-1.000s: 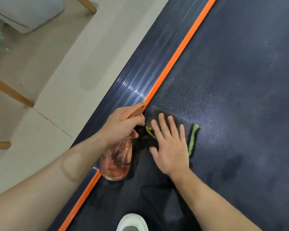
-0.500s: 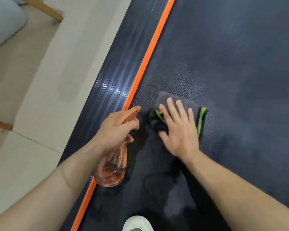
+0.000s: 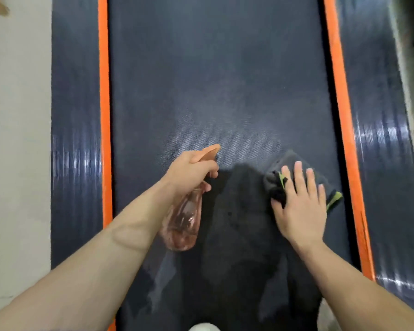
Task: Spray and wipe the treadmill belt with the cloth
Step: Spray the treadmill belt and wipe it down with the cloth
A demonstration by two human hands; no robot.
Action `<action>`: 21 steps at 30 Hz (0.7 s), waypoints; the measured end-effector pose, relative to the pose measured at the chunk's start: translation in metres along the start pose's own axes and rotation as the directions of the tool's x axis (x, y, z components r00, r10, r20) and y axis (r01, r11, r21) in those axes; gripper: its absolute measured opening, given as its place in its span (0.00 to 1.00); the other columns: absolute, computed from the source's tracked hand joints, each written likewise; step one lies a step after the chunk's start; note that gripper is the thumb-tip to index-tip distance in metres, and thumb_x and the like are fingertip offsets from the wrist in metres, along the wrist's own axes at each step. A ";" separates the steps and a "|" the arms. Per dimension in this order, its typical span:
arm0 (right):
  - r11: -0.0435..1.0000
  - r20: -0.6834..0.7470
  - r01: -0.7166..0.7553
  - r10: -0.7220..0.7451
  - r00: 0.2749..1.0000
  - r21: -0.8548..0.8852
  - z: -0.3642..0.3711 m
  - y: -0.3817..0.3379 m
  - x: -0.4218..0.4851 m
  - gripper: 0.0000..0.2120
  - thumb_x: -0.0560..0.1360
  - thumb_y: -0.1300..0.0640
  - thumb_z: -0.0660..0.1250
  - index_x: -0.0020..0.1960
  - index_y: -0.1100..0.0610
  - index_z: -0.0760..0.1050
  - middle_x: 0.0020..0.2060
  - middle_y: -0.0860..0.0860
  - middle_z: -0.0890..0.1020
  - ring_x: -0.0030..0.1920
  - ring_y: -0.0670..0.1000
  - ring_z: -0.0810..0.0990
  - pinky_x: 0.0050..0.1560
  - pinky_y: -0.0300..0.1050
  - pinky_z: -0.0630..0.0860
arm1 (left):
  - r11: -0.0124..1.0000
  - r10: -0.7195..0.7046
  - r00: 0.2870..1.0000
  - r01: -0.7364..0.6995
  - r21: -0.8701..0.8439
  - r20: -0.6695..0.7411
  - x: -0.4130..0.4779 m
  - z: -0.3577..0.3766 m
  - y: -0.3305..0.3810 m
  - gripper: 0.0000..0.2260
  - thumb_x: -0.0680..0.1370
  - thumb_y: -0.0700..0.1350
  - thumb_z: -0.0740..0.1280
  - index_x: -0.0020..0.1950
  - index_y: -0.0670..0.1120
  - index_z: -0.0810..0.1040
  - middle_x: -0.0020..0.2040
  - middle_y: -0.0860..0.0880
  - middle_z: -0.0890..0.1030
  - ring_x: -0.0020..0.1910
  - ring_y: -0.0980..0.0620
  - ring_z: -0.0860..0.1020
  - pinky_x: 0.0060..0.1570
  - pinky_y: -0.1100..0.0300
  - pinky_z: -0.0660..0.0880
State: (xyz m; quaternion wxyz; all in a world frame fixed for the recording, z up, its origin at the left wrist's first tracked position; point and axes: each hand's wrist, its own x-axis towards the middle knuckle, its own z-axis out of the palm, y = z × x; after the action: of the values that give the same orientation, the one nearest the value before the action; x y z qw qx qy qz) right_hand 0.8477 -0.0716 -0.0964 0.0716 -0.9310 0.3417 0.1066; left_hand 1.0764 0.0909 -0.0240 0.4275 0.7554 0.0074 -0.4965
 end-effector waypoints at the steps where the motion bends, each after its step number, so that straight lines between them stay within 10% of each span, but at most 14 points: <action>1: 0.999 0.006 -0.044 0.044 0.999 0.020 -0.002 0.007 0.001 0.38 0.74 0.46 0.66 0.81 0.53 0.59 0.81 0.54 0.56 0.80 0.61 0.56 0.74 0.67 0.60 | 1.000 0.008 1.000 -0.009 0.018 0.025 0.004 0.008 0.009 0.09 0.72 0.44 0.71 0.51 0.50 0.85 0.40 0.48 0.84 0.37 0.47 0.79 0.36 0.55 0.77; 9: 0.995 -0.050 -0.084 0.088 0.995 0.061 0.029 -0.008 -0.044 0.40 0.70 0.43 0.62 0.80 0.50 0.59 0.81 0.54 0.57 0.80 0.61 0.56 0.77 0.67 0.52 | 0.973 -0.028 0.998 0.016 0.228 0.048 0.026 0.059 0.030 0.08 0.74 0.44 0.71 0.45 0.39 0.84 0.40 0.47 0.84 0.26 0.47 0.79 0.31 0.62 0.72; 15: 0.995 -0.120 -0.065 0.073 0.990 0.073 0.032 -0.008 -0.043 0.39 0.69 0.41 0.59 0.79 0.51 0.64 0.80 0.54 0.60 0.79 0.61 0.59 0.76 0.67 0.55 | 0.980 -0.006 0.997 -0.009 0.201 0.074 0.022 0.063 0.034 0.18 0.67 0.47 0.70 0.52 0.38 0.81 0.44 0.42 0.81 0.28 0.46 0.79 0.41 0.50 0.71; 21: 0.997 -0.138 -0.055 0.063 0.988 0.062 0.034 -0.005 -0.045 0.39 0.69 0.41 0.57 0.79 0.53 0.65 0.81 0.55 0.59 0.79 0.61 0.58 0.76 0.67 0.54 | 0.987 0.048 0.990 -0.027 0.157 -0.134 0.022 0.036 0.035 0.16 0.70 0.48 0.69 0.54 0.43 0.83 0.40 0.46 0.82 0.26 0.47 0.79 0.40 0.56 0.75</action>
State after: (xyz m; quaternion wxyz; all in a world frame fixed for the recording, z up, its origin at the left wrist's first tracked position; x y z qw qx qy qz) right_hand 0.8128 -0.0327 -0.1180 0.0713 -0.9232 0.3762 0.0333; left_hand 1.0753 0.0363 -0.0234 0.3752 0.8187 -0.0161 -0.4344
